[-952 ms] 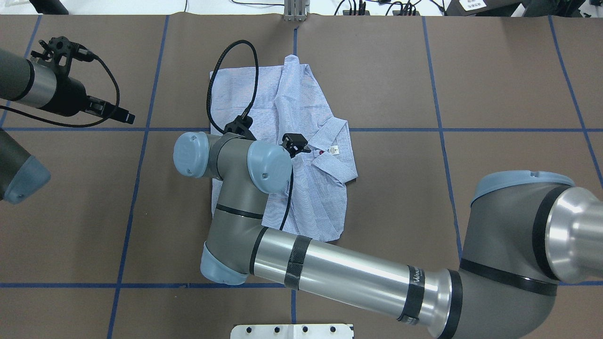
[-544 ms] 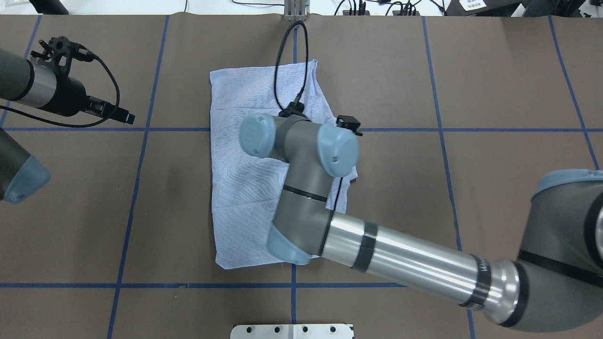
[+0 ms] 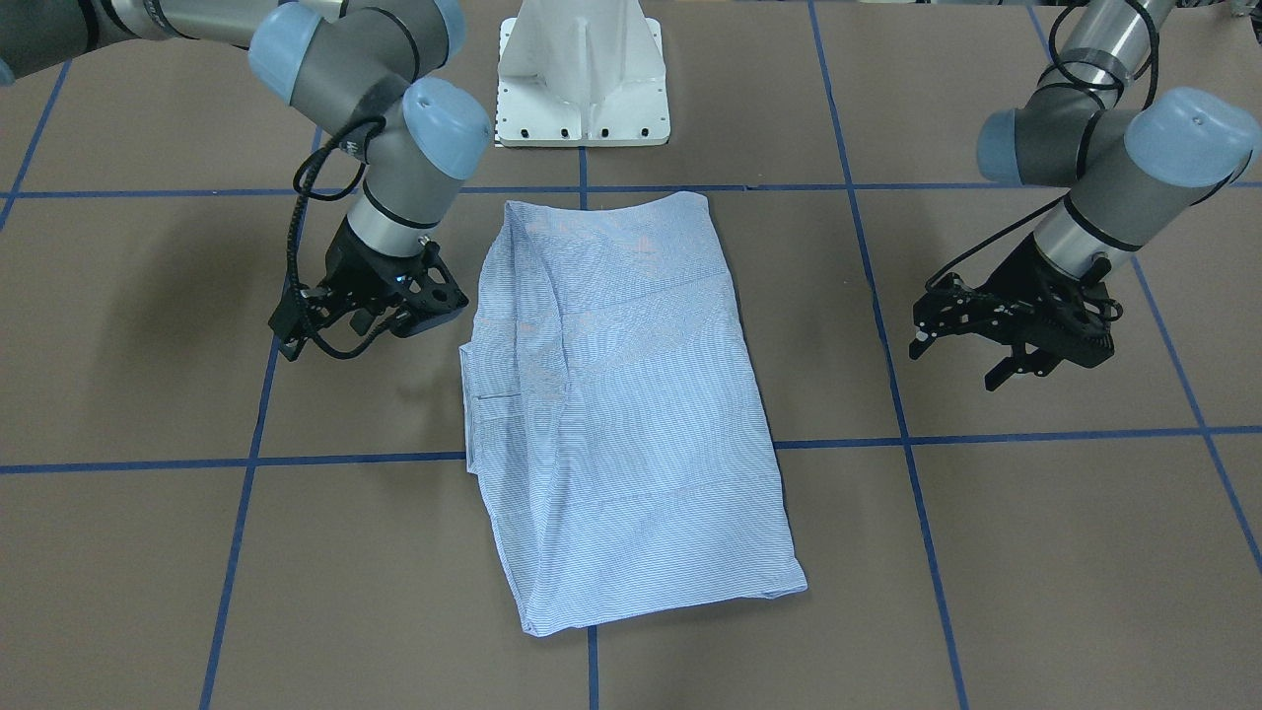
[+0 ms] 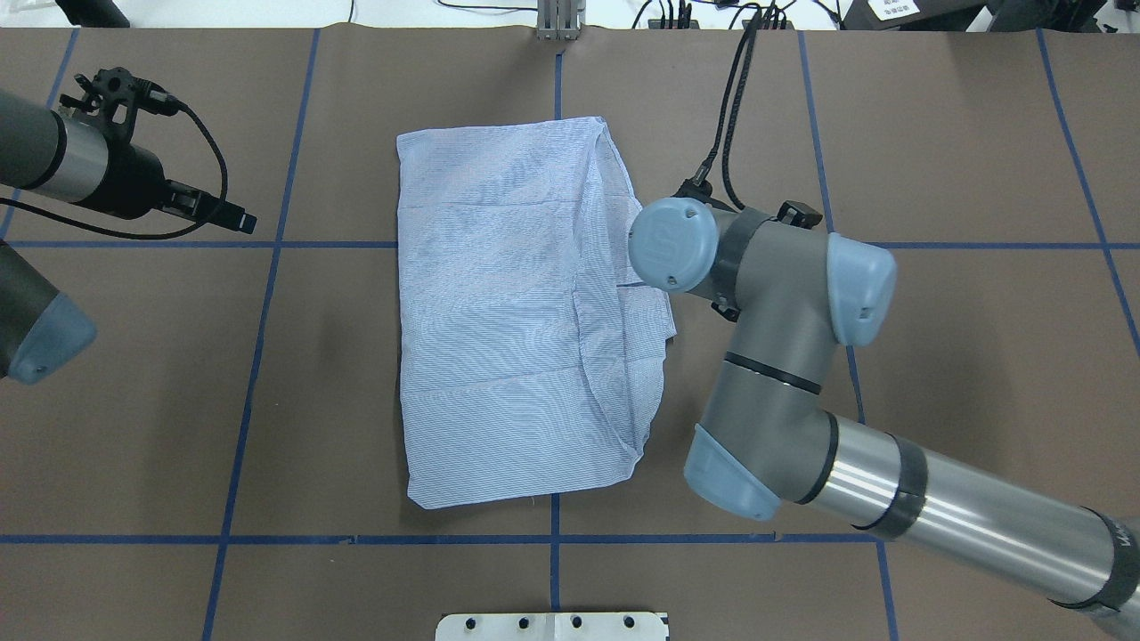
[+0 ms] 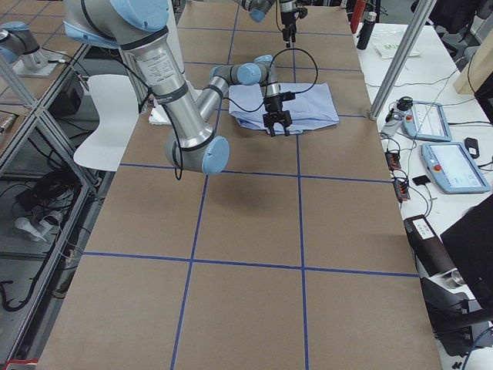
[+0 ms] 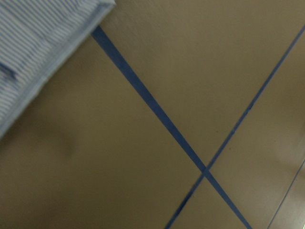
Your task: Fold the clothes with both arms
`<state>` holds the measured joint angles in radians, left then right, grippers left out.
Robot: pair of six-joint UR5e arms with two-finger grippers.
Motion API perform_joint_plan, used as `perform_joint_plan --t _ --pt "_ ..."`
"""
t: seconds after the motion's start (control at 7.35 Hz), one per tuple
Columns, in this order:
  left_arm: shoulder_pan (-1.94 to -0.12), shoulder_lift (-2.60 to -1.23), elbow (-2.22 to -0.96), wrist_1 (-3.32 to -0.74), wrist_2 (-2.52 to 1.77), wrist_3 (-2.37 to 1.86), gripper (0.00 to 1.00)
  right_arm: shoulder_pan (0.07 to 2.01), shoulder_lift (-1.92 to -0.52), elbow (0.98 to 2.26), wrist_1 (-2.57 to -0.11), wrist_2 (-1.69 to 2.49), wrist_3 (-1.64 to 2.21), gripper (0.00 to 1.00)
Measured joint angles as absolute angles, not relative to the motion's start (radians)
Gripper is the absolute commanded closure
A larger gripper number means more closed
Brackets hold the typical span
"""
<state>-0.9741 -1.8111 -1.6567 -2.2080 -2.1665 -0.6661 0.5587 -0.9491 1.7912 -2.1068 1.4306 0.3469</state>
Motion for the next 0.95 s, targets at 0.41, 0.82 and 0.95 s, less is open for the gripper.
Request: perform_joint_plan --t 0.41,0.82,0.95 --pt "-0.974 -1.812 -1.657 -2.207 -2.166 -0.667 0.00 0.568 -0.843 1.715 -1.962 1.540 0.526 0.00" --pt "-0.974 -1.810 -1.657 -2.207 -2.166 -0.667 0.00 0.568 -0.568 1.319 -1.827 1.577 0.689 0.00" --pt "-0.974 -1.810 -1.657 -2.207 -2.166 -0.667 0.00 0.569 -0.506 1.216 -1.796 1.574 0.727 0.00"
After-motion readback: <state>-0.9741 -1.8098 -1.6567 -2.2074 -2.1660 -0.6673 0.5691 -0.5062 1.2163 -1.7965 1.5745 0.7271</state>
